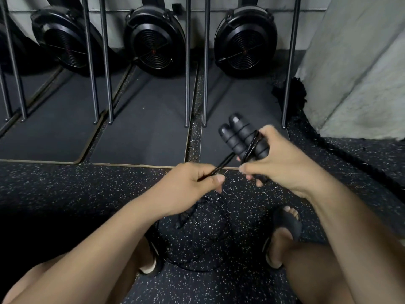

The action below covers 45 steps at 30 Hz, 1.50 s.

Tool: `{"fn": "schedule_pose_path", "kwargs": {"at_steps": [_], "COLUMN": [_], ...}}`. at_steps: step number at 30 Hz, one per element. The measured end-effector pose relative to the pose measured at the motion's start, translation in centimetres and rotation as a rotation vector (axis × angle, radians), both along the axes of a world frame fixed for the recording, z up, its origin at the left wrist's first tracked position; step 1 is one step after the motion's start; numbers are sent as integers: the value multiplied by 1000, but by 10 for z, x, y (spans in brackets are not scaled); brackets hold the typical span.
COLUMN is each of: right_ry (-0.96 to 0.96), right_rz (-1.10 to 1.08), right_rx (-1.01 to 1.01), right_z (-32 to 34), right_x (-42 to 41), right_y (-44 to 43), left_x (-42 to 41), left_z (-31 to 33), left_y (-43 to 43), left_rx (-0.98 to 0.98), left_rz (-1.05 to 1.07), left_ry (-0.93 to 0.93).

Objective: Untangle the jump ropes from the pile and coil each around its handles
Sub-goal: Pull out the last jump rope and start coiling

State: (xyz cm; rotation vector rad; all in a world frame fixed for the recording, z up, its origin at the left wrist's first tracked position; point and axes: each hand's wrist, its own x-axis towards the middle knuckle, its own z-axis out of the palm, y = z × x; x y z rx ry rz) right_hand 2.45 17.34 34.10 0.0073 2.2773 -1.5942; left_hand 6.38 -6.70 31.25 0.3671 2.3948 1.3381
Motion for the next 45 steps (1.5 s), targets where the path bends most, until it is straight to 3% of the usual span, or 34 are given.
{"fn": "schedule_pose_path", "kwargs": {"at_steps": [5,8,11,15,19,21,25,31,36,41,45], "right_ry": [-207,-318,-367,-274,-131,-83,-8,-50,-216,-304,-381], "right_rz": [407,687,808,726,425,233,59,268,621,783,775], "right_rx": [312,310,140,-236,-471,-428,-82,303,437,244,-137], "right_z": [-17,-6,13,20,13,8,-10,-23,-15,17,32], "right_x": [7,15,19,17,11,5,-2,1,11,22,24], "right_y": [3,1,2,7,5,3,4,3,-3,-1,9], "left_x": [-4,-9,-14,-14,-7,-3,3,-1,-5,-12,-12], "left_z": [6,8,6,2,-9,-16,-19,-9,-6,-2,0], "left_y": [-5,-12,-17,-10,4,7,13,8,-1,-12,-10], "left_rx": [27,119,236,445,360,189,-103,-43,123,225,430], "left_rz": [34,85,117,163,151,74,-56,-71,0,47,123], "left_ry": [42,87,82,11,-110,-74,29,38,-5,31,-120]}}
